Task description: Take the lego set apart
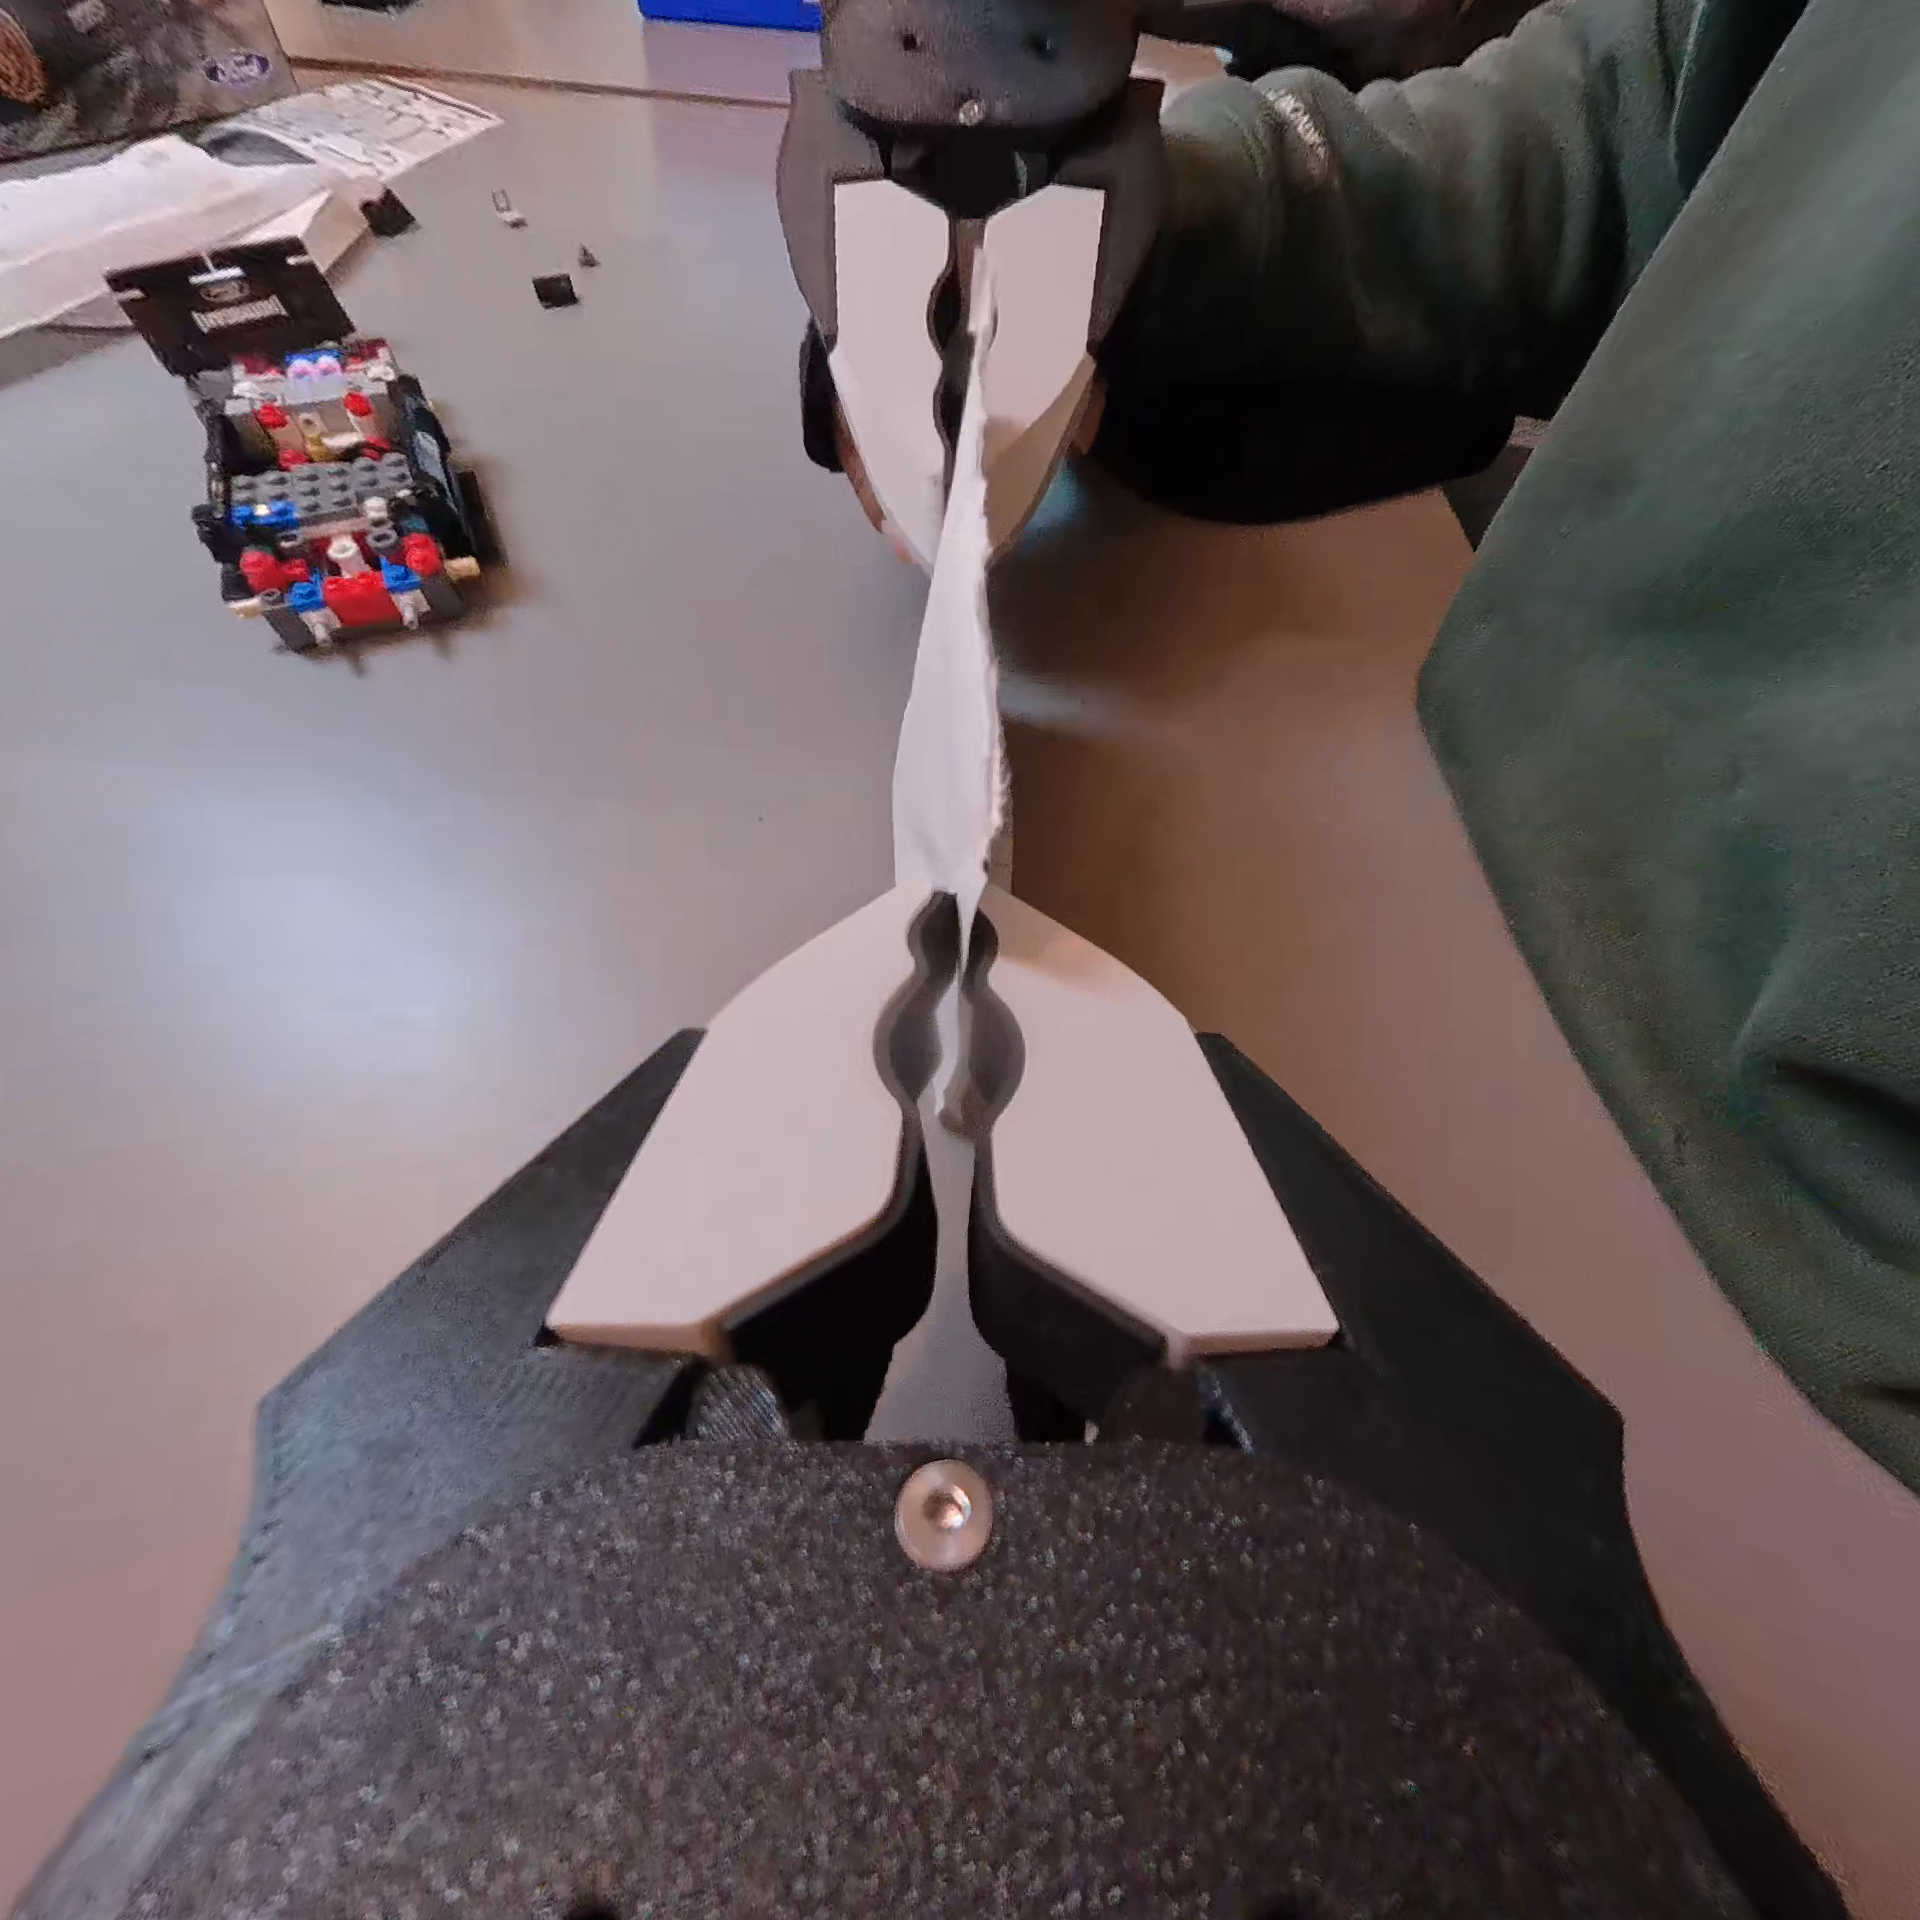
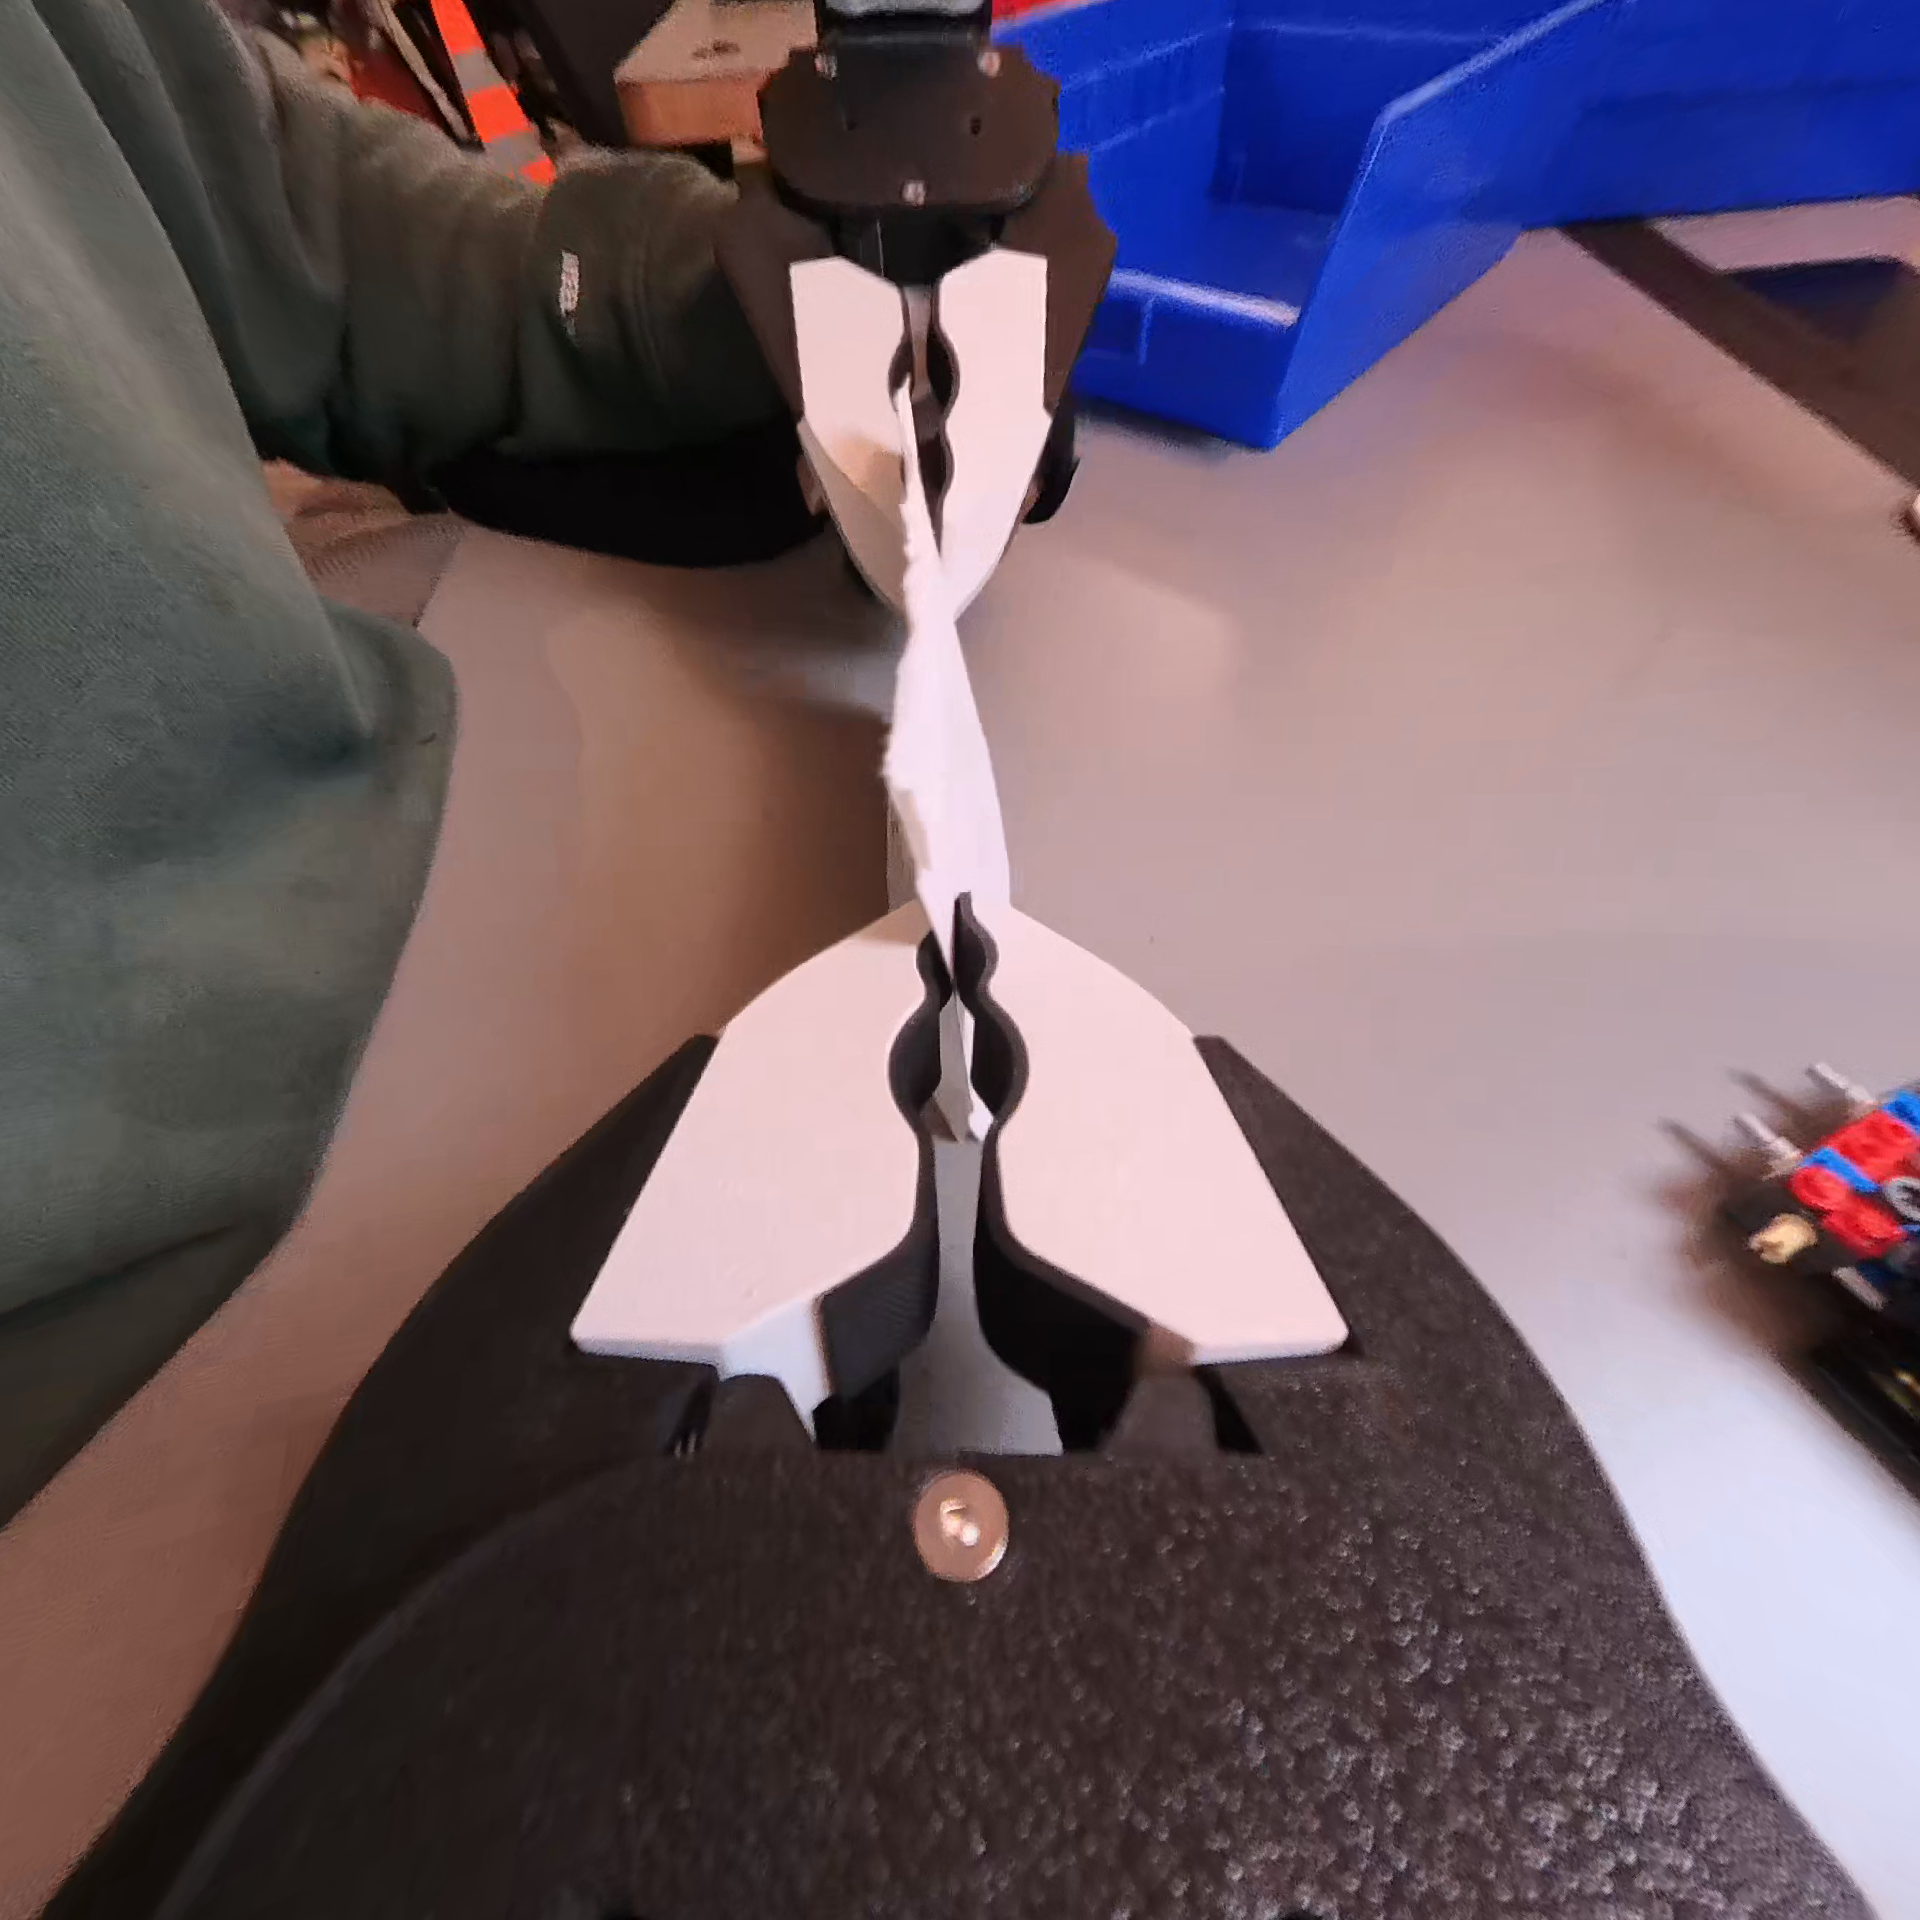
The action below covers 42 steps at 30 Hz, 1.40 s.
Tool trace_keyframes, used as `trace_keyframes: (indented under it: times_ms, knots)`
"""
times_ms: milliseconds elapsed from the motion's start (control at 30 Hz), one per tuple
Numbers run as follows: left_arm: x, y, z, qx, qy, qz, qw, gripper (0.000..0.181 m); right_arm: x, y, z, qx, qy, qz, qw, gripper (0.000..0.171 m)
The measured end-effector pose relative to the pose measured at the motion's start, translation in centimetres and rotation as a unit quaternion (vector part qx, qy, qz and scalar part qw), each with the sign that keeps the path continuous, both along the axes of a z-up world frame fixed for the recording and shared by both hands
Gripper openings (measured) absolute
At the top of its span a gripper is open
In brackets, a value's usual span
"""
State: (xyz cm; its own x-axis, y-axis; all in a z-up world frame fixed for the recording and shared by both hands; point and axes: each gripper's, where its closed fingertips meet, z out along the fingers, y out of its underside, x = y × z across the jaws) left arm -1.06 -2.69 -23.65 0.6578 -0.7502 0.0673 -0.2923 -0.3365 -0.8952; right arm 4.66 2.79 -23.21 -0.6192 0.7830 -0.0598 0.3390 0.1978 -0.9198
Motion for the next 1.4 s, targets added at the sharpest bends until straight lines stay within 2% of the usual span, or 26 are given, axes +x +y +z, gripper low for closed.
trace_keyframes:
  times_ms: [367, 433, 500, 533, 567, 600, 633, 667, 800, 1033, 1233, 1333, 1367, 1400]
  knots:
    - [-0.2, 0.5, 0.1, 0.008, 0.007, 0.017, 1.0, 0.001, -0.1, 0.3, 0.0, 0.007, -0.013, -0.011, 1.0, 0.001]
    - [-0.1, 0.5, 0.1, 0.009, 0.012, 0.016, 1.0, 0.001, -0.5, 0.2, 0.1, 0.009, -0.01, -0.021, 1.0, 0.022]
    - [0.0, 0.6, 0.1, 0.018, 0.02, 0.019, 0.999, 0.001, -0.8, -0.2, 0.6, 0.006, 0.004, -0.027, 1.0, 0.029]
    - [0.0, 0.6, 0.2, 0.025, 0.023, 0.021, 0.999, 0.001, -1.0, -0.3, 0.8, 0.007, 0.015, -0.031, 0.999, 0.028]
    - [0.0, 0.6, 0.2, 0.031, 0.023, 0.021, 0.999, 0.009, -1.0, -0.4, 1.1, 0.007, 0.022, -0.033, 0.999, 0.023]
    - [0.1, 0.6, 0.4, 0.032, 0.018, 0.023, 0.999, 0.022, -0.8, -0.6, 1.2, 0.005, 0.024, -0.027, 0.999, 0.008]
    - [0.3, 0.5, 0.5, 0.028, 0.01, 0.02, 0.999, 0.023, -0.7, -0.7, 1.2, 0.005, 0.025, -0.023, 0.999, 0.0]
    - [0.5, 0.4, 0.8, 0.027, 0.001, 0.011, 1.0, 0.0, -0.6, -0.7, 1.2, 0.005, 0.025, -0.022, 0.999, 0.0]
    - [0.4, 0.2, 1.9, 0.02, -0.036, 0.006, 0.999, 0.001, -0.4, -0.6, 1.6, 0.007, 0.032, -0.016, 0.999, 0.0]
    - [-0.2, 0.5, 2.0, 0.063, 0.025, 0.018, 0.998, 0.002, -0.4, 0.2, 2.3, 0.039, 0.059, -0.027, 0.997, 0.0]
    - [-0.1, 0.6, 0.9, 0.015, -0.002, 0.022, 1.0, 0.001, -0.4, 0.2, 1.3, 0.029, 0.03, -0.027, 0.999, 0.0]
    - [-0.1, 0.6, 1.3, 0.022, -0.004, 0.025, 0.999, 0.001, -0.3, 0.8, 1.3, 0.019, 0.024, -0.038, 0.999, 0.0]
    - [0.0, 0.8, 1.6, 0.027, -0.012, 0.031, 0.999, 0.006, -0.3, 1.0, 1.3, 0.014, 0.022, -0.042, 0.999, 0.0]
    - [0.2, 1.1, 2.1, 0.032, -0.024, 0.037, 0.998, 0.02, -0.3, 1.1, 1.3, 0.013, 0.019, -0.044, 0.999, 0.0]
